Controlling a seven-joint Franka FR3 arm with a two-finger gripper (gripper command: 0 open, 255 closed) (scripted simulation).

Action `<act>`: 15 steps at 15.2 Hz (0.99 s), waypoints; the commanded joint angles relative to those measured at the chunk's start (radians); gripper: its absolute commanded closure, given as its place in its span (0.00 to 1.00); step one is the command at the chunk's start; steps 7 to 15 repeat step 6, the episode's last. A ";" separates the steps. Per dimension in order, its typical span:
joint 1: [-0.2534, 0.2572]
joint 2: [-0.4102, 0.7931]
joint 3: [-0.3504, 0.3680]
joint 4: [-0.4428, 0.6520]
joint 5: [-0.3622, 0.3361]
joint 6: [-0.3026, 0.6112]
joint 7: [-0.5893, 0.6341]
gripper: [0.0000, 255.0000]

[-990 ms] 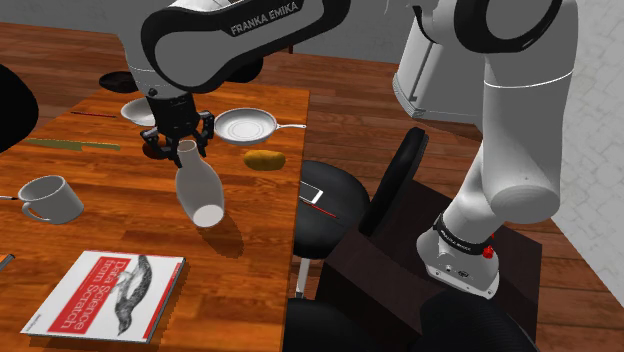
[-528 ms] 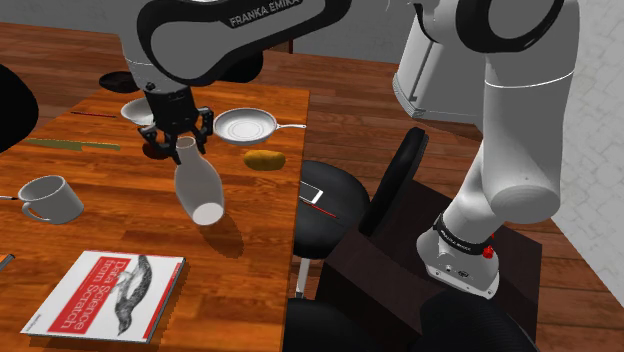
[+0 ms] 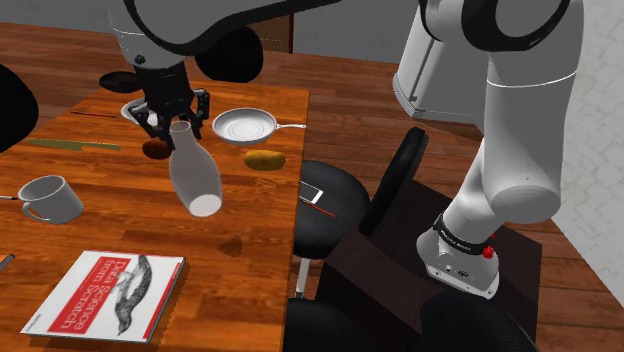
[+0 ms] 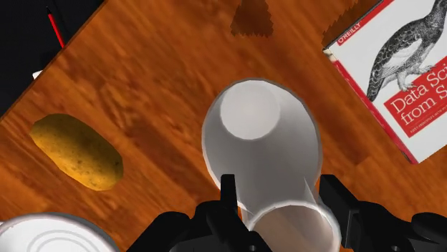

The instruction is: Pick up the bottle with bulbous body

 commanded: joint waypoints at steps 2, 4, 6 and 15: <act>0.002 -0.003 0.001 0.040 0.003 -0.042 -0.006 1.00; 0.005 -0.002 0.002 0.068 0.004 -0.069 -0.008 1.00; 0.005 -0.002 0.002 0.070 0.004 -0.071 -0.008 1.00; 0.005 -0.002 0.002 0.070 0.004 -0.071 -0.008 1.00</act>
